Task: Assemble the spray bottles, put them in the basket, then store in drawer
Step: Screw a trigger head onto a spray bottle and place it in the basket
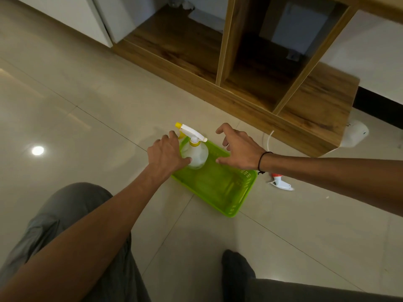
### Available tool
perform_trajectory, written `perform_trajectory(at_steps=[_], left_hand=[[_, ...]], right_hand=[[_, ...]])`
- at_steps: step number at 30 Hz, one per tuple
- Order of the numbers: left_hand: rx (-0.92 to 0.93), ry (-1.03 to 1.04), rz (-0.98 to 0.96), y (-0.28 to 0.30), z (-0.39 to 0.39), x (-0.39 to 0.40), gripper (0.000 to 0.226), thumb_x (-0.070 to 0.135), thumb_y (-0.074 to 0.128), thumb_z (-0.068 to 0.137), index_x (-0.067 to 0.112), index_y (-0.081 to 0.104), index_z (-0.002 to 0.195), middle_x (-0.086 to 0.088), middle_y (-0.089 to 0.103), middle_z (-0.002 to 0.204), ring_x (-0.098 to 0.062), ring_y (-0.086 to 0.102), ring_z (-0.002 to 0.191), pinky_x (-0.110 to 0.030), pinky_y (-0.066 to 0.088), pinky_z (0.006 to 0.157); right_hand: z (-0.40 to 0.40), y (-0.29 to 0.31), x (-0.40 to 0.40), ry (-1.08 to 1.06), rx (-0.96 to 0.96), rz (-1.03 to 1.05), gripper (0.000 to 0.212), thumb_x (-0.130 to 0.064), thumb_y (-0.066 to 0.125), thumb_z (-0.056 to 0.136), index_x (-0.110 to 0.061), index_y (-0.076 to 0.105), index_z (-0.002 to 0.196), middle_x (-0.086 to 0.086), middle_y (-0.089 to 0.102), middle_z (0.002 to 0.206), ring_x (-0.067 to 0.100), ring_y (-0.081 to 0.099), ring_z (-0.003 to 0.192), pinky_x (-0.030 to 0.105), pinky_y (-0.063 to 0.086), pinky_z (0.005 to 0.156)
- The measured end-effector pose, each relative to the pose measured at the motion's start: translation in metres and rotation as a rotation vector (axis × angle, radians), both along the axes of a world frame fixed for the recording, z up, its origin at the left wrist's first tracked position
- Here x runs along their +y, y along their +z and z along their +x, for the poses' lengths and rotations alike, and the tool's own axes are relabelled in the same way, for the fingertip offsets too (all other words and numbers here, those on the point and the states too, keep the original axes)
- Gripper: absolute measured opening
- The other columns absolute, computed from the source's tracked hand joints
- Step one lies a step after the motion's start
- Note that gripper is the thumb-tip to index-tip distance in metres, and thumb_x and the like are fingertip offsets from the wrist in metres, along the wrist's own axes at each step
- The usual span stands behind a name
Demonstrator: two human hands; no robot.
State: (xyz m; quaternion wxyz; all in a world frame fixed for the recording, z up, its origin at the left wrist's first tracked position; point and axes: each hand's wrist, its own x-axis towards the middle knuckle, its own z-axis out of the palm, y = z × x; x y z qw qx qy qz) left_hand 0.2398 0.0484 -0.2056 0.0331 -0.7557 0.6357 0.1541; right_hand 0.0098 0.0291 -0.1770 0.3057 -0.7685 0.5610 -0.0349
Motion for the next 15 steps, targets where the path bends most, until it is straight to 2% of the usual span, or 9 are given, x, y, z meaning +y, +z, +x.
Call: perform_trajectory(at_steps=[4,7,11,15], left_hand=[[0.036,0.030,0.012,0.008,0.006,-0.006,0.076,0.038,0.085,0.077,0.017,0.049,0.141,-0.008,0.065,0.128,-0.037,0.068,0.117,-0.042,0.048,0.082],[0.087,0.064,-0.061,0.019,0.016,-0.014,0.067,0.025,0.081,0.079,0.020,0.051,0.139,-0.008,0.066,0.126,-0.039,0.067,0.116,-0.042,0.045,0.082],[0.296,0.123,-0.307,0.047,0.029,-0.028,0.049,0.016,0.072,0.077,0.025,0.064,0.124,0.003,0.073,0.112,-0.027,0.071,0.104,-0.038,0.048,0.082],[0.532,0.048,-0.512,0.073,0.013,-0.039,0.031,0.019,0.065,0.081,0.027,0.070,0.111,0.010,0.073,0.098,-0.016,0.072,0.082,-0.040,0.060,0.080]], right_hand=[[-0.002,-0.001,-0.002,0.006,0.013,-0.005,0.080,-0.042,0.086,0.076,-0.031,0.036,0.138,0.003,0.059,0.115,0.027,0.063,0.102,0.044,0.056,0.089],[-0.001,-0.002,-0.004,0.015,0.012,-0.017,0.080,-0.042,0.086,0.076,-0.031,0.036,0.138,0.002,0.059,0.116,0.026,0.063,0.102,0.045,0.057,0.088],[0.002,0.002,-0.008,0.020,-0.006,-0.033,0.079,-0.041,0.085,0.076,-0.032,0.036,0.137,-0.002,0.057,0.116,0.020,0.060,0.098,0.048,0.058,0.089],[0.000,0.008,-0.012,0.006,-0.001,-0.058,0.075,-0.043,0.082,0.077,-0.032,0.037,0.135,0.002,0.062,0.116,0.027,0.064,0.098,0.050,0.059,0.087]])
